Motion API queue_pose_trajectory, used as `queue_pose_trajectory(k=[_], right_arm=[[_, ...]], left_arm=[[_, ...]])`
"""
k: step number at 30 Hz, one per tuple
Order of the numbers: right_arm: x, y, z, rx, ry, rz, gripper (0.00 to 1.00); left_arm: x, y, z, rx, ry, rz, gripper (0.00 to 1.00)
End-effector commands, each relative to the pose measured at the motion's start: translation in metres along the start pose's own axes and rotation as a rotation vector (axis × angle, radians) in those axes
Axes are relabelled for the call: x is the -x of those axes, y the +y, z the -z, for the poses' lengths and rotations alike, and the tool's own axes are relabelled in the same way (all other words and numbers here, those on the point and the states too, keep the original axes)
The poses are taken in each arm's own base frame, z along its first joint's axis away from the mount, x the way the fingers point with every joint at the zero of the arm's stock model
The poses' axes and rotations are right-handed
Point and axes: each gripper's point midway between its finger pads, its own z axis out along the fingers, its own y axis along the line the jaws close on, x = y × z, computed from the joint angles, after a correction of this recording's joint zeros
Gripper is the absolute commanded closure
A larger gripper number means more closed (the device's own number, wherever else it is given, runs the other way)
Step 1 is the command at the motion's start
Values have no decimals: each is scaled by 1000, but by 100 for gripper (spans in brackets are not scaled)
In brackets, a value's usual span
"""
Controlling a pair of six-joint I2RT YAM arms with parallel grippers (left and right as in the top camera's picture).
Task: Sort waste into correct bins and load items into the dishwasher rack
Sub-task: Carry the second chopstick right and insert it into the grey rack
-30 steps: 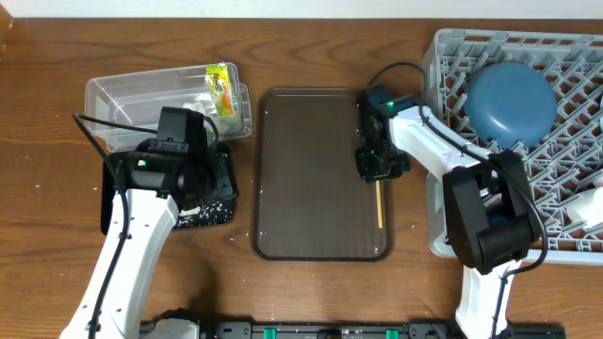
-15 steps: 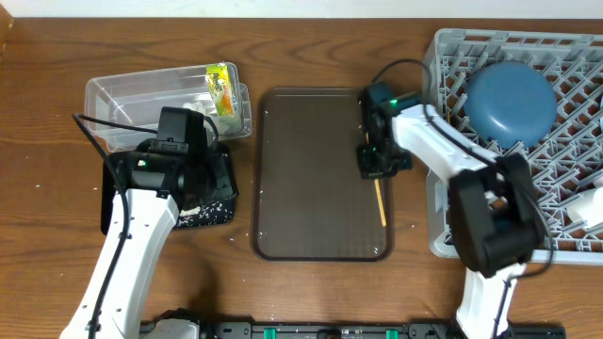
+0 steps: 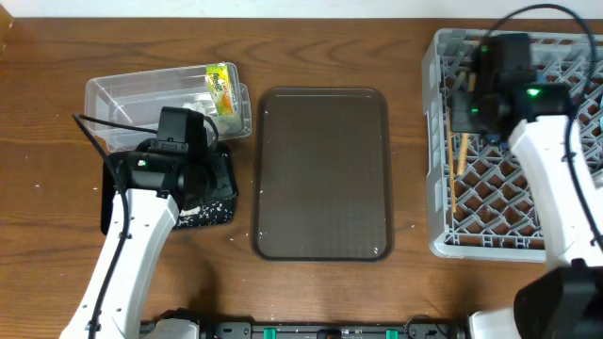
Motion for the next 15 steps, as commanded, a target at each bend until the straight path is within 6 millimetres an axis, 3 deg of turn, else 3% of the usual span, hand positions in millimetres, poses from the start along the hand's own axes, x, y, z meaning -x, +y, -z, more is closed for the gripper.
queue_pose_trajectory(k=[1,6,10,15], right_arm=[[-13,-10,-21,-13,79,52,99],[-34,0,-47,34,199,59,99],[-37,10,-56,86,221,62,97],[-32,8,-48,85,194,39,72]], left_arm=[[4,0,4,2,-14,5,43],[4,0,4,2,-14,4,43],[4,0,4,2,-14,4,43],[4,0,4,1,-15,4,42]])
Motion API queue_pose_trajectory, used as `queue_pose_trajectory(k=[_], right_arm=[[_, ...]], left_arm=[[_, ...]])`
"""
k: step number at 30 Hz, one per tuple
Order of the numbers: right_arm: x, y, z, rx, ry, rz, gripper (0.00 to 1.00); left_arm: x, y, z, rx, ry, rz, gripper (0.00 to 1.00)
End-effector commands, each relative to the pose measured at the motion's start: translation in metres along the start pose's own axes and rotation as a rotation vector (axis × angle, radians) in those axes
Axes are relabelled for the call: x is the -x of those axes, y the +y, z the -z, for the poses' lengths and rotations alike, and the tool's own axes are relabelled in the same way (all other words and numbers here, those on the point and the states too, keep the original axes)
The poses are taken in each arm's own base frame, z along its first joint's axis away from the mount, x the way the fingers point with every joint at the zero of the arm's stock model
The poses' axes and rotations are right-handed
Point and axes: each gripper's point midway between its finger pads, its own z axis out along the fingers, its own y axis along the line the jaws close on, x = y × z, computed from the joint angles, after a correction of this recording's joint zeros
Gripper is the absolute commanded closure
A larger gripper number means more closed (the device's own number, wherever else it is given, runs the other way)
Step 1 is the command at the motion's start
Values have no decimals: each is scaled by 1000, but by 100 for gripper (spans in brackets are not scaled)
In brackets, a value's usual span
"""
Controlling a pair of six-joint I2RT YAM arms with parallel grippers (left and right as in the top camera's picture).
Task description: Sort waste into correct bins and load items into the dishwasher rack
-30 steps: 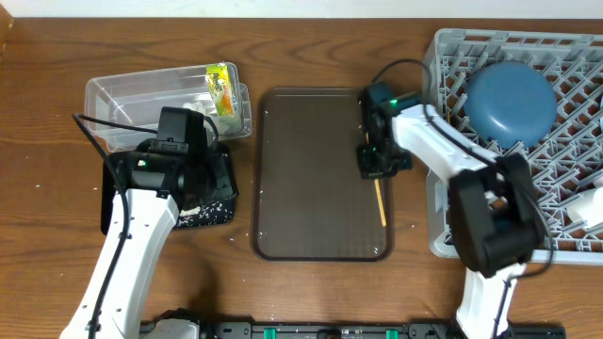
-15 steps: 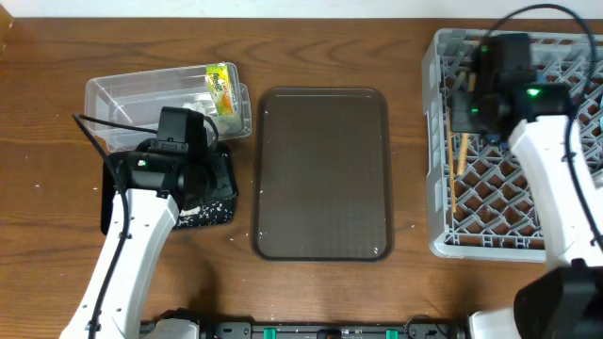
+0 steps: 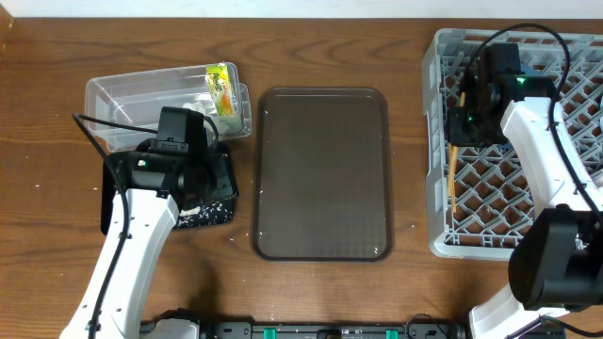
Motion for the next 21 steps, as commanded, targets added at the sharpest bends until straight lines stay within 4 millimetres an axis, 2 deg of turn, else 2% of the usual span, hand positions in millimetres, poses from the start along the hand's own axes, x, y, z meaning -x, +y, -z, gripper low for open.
queue_pose_trajectory(k=[1,3,5,8,12,15,16,21], right_arm=[[5,4,14,21,-44,-9,68],[11,2,32,24,-106,-35,61],[18,-2,48,26,-165,-59,38],[27,-11,69,40,-247,-103,23],[30,-15,73,114,-265,-87,15],[19,-24,67,127,-215,-104,4],[12,-28,66,123,-186,-116,1],[-14,-41,63,89,-89,-149,1]], left_arm=[[5,0,4,0,-17,4,42],[7,0,6,1,-30,-3,34],[11,-3,10,-7,-49,-8,31],[23,-10,17,-28,-98,-58,27],[38,-26,22,-56,-172,-210,18],[38,-28,20,-55,-164,-220,15],[34,-26,18,-48,-141,-217,14],[-5,-7,14,12,28,-197,14]])
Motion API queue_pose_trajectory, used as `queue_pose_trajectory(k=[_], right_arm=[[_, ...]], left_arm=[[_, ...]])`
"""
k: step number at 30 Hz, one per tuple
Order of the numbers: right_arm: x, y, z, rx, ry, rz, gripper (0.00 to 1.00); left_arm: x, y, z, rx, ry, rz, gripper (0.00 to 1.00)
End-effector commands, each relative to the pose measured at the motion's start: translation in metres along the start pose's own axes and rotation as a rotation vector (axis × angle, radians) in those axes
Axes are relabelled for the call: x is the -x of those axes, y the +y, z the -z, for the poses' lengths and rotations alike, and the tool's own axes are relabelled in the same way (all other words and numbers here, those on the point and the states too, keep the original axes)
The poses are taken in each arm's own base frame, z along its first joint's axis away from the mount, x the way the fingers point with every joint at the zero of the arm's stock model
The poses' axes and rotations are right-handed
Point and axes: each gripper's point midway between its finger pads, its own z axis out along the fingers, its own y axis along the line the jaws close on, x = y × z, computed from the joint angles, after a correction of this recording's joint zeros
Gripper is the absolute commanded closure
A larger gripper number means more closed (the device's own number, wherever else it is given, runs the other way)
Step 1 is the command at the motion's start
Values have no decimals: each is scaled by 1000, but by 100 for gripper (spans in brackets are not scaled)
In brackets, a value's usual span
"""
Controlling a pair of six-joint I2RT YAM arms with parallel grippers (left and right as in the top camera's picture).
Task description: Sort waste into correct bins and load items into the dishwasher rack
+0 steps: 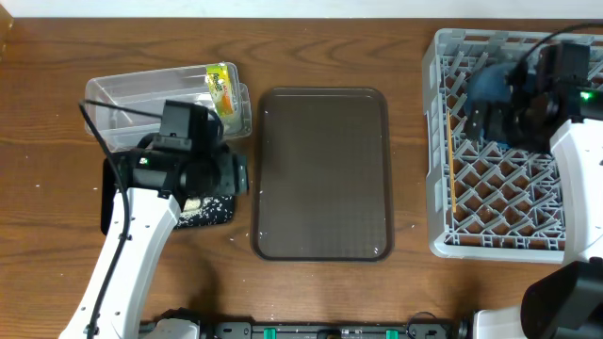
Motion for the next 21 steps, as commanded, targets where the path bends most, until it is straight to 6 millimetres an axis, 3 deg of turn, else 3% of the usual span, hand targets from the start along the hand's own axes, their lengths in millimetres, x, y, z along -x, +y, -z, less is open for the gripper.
queue_pose_trajectory(k=[1,5,10,14,15,17,21], right_arm=[[-8,-4,1,-3,29,2,1],[-16,-8,6,-25,21,1,1],[-27,-7,19,-20,-139,15,1],[-46,-6,37,-11,-355,37,1],[-52,-5,41,-8,-408,43,1],[-64,-5,48,-3,-501,54,1],[-92,-5,53,5,-577,64,1]], left_arm=[[-10,4,5,22,41,-21,14],[-21,6,13,22,19,-24,14],[-22,11,40,21,-179,-42,14],[-28,11,64,-16,-362,-58,14],[-32,11,68,-27,-410,-62,7],[-34,11,75,-44,-478,-69,6],[-37,9,91,-67,-574,-77,5]])
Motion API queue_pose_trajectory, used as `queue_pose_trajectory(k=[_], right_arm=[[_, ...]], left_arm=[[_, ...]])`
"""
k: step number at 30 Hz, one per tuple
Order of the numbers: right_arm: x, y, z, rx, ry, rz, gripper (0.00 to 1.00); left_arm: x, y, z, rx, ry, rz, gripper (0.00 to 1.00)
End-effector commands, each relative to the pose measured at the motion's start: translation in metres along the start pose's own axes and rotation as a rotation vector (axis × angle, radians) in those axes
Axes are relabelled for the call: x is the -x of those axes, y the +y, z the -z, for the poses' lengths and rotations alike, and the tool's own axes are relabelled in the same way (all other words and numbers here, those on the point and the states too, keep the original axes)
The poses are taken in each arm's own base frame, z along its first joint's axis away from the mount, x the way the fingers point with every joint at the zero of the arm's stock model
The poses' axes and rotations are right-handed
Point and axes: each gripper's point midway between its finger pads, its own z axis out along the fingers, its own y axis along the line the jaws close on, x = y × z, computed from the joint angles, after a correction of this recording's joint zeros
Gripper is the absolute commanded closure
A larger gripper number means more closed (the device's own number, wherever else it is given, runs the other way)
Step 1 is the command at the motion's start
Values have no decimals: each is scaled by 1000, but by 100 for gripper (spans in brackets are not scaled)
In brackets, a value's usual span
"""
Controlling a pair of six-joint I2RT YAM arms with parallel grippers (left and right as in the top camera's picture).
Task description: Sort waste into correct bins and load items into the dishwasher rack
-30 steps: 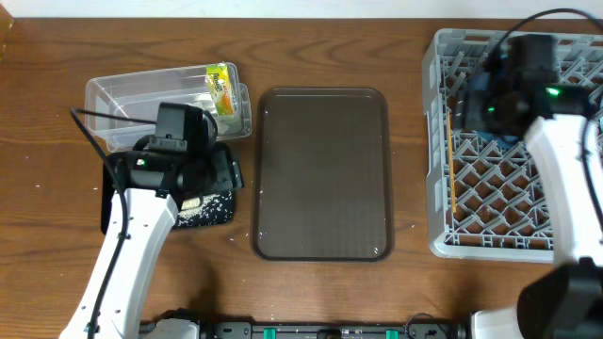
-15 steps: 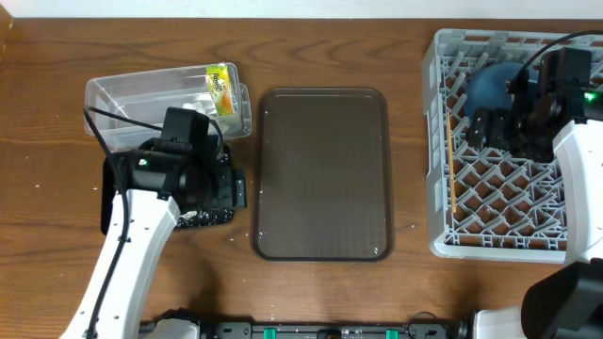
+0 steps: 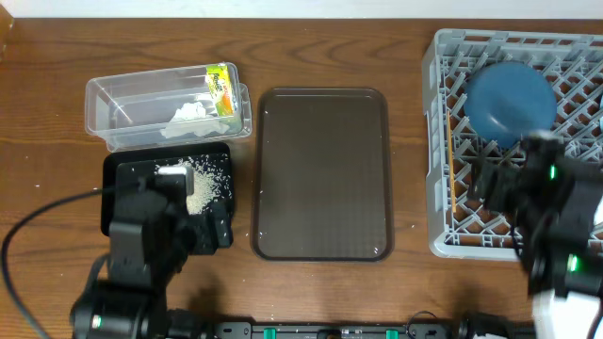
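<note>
A round blue dish lies in the back of the grey dishwasher rack, and wooden chopsticks stand along the rack's left side. A clear bin holds a yellow-green wrapper and crumpled white paper. In front of it, a black bin carries scattered white grains. My left gripper is low over the black bin's front edge. My right gripper hangs over the rack's front half. Neither gripper's jaws show from above.
A brown serving tray lies between the bins and the rack, with nothing on it. A few white grains lie on the wooden table around the black bin. A cable loops at the front left.
Both arms have drawn back toward the front edge. The left gripper has left the back of the black bin, uncovering the grains. The right gripper has left the blue dish, which lies uncovered in the rack.
At the first two moments my left gripper hung over the black bin beside the clear bin, and my right gripper was over the rack's back left by the chopsticks. Then the blue dish showed under the right gripper. Now both arms stand back and the dish rests in the rack.
</note>
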Motion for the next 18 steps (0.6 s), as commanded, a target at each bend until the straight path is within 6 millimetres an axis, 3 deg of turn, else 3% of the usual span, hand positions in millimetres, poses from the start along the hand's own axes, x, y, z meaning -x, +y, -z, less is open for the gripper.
queue_pose_trajectory(k=[1,12,18], right_arm=[[-22,-1,6,-1,-12,0,1],[-104,-3,27,-13,241,-27,1],[-124,-3,33,-17,327,-36,1]], left_arm=[[1,2,6,6,-41,-9,5],[2,2,8,4,-51,-10,4],[2,2,8,4,-51,-10,4]])
